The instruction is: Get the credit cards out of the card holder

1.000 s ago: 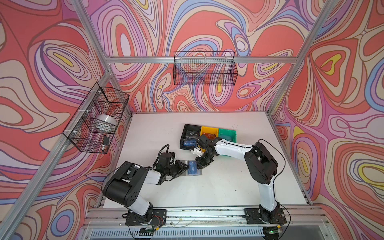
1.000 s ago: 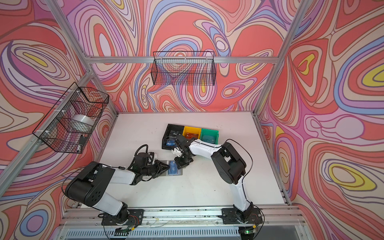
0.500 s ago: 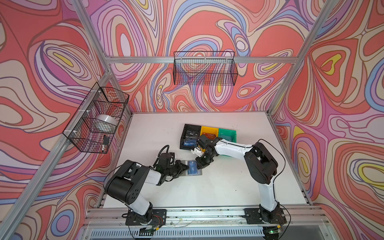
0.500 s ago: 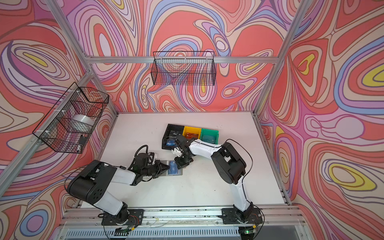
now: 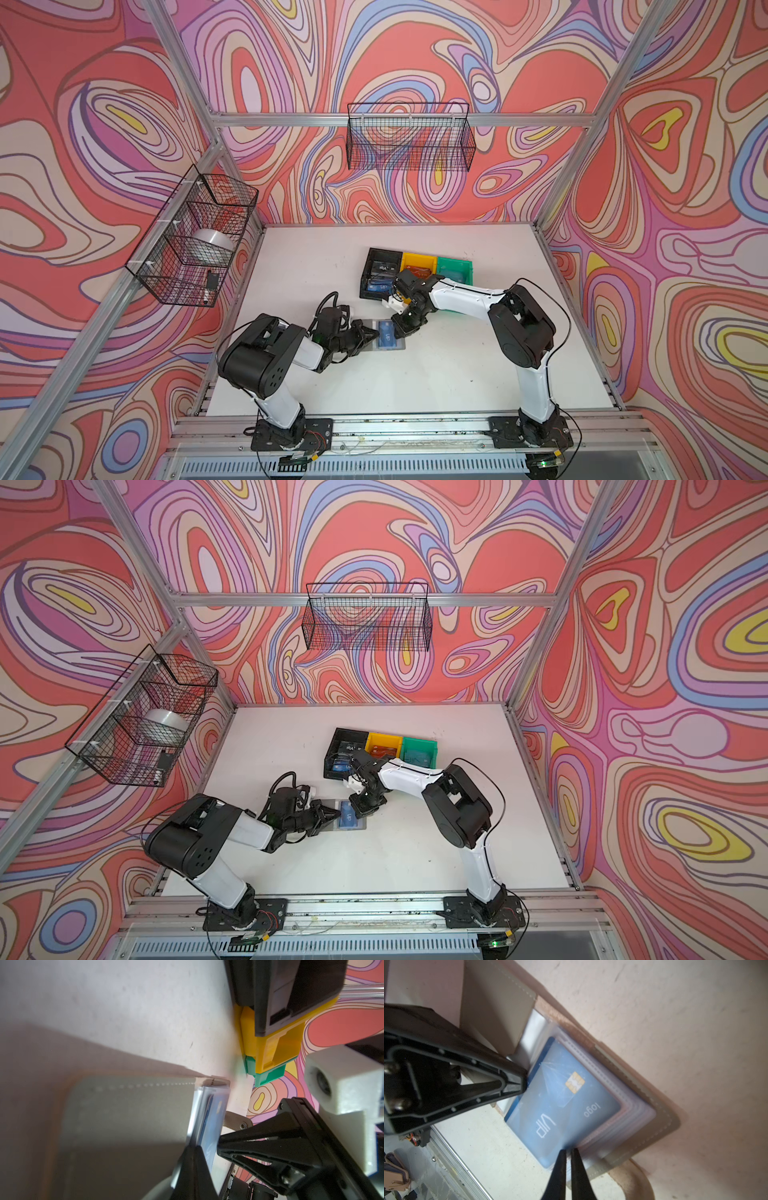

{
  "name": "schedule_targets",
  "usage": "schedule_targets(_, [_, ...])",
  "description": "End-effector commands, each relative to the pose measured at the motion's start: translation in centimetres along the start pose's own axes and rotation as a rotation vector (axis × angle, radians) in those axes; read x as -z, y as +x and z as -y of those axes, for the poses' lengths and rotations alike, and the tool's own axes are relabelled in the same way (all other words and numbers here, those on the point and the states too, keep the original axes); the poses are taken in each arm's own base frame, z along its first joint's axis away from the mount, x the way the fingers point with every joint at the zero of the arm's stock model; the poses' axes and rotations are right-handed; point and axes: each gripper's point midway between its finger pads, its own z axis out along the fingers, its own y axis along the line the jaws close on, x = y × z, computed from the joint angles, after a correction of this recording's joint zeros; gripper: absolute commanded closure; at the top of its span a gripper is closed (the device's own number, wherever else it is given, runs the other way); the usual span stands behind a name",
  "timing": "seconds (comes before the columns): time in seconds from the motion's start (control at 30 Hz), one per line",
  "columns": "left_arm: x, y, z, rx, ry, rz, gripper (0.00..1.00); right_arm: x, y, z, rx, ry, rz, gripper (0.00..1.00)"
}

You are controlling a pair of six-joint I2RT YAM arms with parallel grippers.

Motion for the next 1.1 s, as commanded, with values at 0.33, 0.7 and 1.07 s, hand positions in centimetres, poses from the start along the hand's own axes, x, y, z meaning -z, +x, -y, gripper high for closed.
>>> schedule_targets(0.33, [0.6,1.1,-3.7,0.038,-0.090,0.005,1.00,-0.6,0.1,-0.1,0.003,-0.006,-0.021,0.90])
schedule_targets(0.7, [1.3,0.9,-3.8,0.036,-0.078,0.020,1.00,-0.6,0.2,-0.1,0.003,-0.004,-0.022,0.90])
schedule_targets(1.07, [1.4,0.4,-1.3,-0.016,-0.008,0.019,0.80,-0.5,0.0,-0.3,0.006,-0.008,-0.015,0.89])
